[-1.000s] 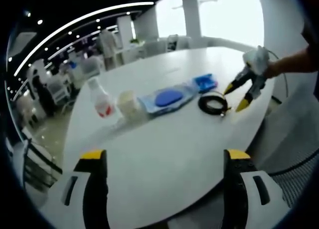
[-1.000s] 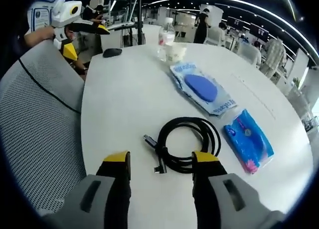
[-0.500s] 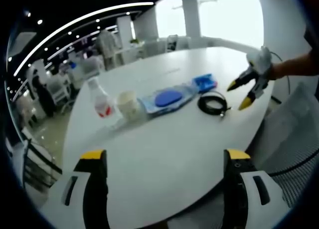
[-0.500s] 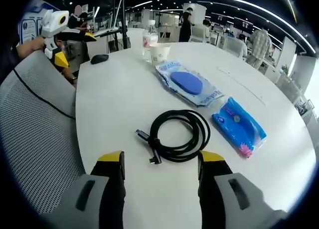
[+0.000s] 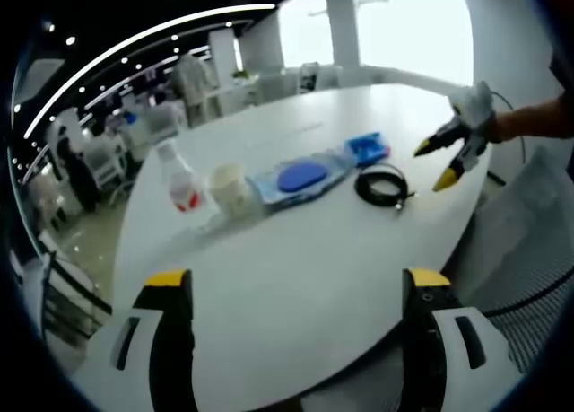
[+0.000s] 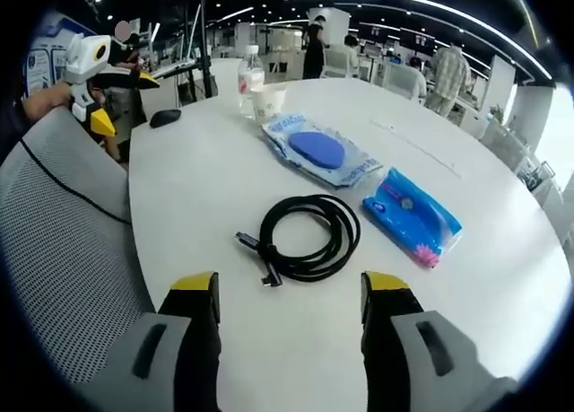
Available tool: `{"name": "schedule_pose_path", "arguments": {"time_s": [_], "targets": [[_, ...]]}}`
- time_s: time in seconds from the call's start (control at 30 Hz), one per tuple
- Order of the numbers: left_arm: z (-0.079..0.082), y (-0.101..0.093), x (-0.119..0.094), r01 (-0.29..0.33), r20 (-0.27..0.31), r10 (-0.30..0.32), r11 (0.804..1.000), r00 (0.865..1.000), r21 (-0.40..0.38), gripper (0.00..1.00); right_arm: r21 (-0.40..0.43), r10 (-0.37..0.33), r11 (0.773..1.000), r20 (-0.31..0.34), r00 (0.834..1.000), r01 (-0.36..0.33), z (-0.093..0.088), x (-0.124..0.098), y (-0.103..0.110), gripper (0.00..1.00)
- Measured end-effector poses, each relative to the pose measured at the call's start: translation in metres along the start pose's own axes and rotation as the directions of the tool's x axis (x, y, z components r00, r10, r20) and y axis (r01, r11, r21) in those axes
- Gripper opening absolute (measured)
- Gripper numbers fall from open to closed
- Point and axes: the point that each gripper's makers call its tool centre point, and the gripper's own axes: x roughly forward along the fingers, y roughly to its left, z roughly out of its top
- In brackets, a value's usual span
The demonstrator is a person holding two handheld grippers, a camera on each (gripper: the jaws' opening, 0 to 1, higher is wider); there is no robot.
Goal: Arrange the tabletop items into an orderly group along one side of the table until the central work area is clear of visible clutter.
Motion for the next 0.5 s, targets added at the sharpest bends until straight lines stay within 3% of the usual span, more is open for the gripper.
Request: {"name": "schedule_pose_path", "arguments": {"time_s": [0.5], "targets": [[-0.001, -0.004, 0.002, 0.016, -0.008, -0.016, 1.000, 1.000, 0.017, 0.93, 0.096, -0.085, 0.992, 0.038, 0.996, 0.081, 0.000, -0.021, -0.006, 0.73]]}}
